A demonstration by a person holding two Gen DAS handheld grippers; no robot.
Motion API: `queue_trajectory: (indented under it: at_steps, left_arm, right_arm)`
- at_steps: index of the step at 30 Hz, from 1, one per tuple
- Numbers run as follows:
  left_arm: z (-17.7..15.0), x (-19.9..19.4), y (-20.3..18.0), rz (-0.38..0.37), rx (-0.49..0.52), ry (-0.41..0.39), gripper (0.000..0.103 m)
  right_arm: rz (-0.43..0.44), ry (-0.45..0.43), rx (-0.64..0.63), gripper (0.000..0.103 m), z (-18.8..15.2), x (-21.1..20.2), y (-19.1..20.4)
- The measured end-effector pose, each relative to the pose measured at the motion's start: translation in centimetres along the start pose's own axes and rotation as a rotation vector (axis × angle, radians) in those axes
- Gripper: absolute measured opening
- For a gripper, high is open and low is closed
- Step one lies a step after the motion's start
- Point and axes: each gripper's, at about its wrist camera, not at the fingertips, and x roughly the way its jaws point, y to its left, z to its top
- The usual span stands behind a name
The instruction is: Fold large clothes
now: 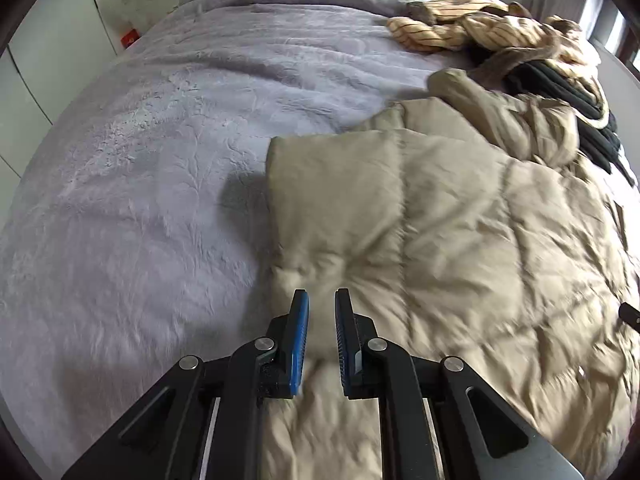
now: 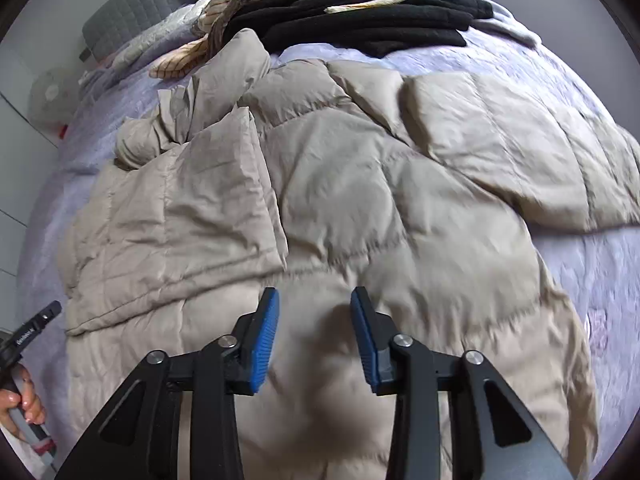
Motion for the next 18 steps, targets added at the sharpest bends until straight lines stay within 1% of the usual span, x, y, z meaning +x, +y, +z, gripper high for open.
queue_trajectory:
  at_steps: [1,5,10,11,12,13,14,15,16,18]
  left_arm:
    - [-0.4,-0.5,-0.3,-0.008,0.002,0.004,0.015]
    - [-2.2,-1.8,-1.9,-0.042,0.013,0.030,0.015]
    - [-3.8,-2.3,-4.5,-0.101,0.063,0.070,0.015]
    - [-4.1,-2.5,-5.0,-0.108,0.070,0.074,0.019]
    - [-4.2,-2.6,-5.3,-0.114,0.077,0.079,0.059]
    - [-4.5,-2.8,-5.8,-0.113,0.081,0.079,0.103]
    - [-4.7,-3.4,-6.0,-0.094,0.075,0.045,0.101]
    - [-4.8,-3.9,-6.3,-0.095,0.084,0.020,0.102]
    - [-4.8,-4.1,-6.7,-0.104,0.103,0.021,0.102]
    - [-4.5,-4.4,-7.5,-0.112,0.123,0.030,0.102]
  right_arm:
    - [0.013,0.009,0.014,0.048,-0.5,-0.4,-0.2]
    - [0.046,0.040,0.057,0.050,-2.6,-1.5,-0.8]
    - [0.062,0.044,0.094,0.055,-4.9,-2.6,-1.4]
    - [0.063,0.043,0.102,0.056,-5.3,-2.9,-1.4]
    - [0.065,0.044,0.111,0.057,-5.5,-3.1,-1.6]
    - [0.069,0.044,0.120,0.059,-5.7,-3.2,-1.7]
    - [0.071,0.043,0.126,0.060,-5.9,-3.3,-1.8]
    - [0.071,0.042,0.131,0.060,-6.0,-3.5,-1.9]
    - [0.070,0.040,0.135,0.060,-6.2,-3.6,-2.0]
    - [0.074,0.035,0.145,0.065,-6.5,-3.9,-2.3]
